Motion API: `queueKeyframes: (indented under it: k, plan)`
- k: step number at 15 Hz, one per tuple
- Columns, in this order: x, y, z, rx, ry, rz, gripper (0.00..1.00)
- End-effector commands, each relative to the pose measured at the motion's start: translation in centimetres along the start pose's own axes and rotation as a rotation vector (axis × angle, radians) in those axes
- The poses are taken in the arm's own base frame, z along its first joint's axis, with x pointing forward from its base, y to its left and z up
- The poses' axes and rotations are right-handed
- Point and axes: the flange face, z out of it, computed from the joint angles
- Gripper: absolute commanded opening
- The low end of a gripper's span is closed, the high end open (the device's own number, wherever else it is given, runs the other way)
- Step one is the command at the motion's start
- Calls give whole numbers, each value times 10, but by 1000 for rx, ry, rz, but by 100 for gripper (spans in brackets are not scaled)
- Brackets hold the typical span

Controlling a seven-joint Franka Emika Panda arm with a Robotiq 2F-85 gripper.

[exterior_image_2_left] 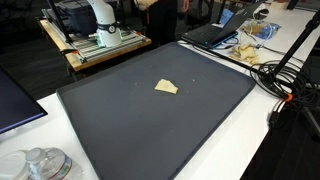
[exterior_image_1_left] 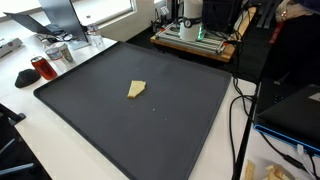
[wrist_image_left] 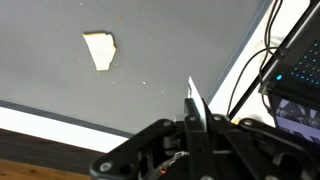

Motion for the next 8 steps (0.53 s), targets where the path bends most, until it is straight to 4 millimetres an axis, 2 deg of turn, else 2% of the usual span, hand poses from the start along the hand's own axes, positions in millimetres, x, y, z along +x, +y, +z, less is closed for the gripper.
queueKeyframes:
  k: [1,5,8]
  plan:
    - [25,15,13,78,-75,20,1]
    - [50,52,32,149,-95,88,1]
    - [63,99,34,174,-54,182,1]
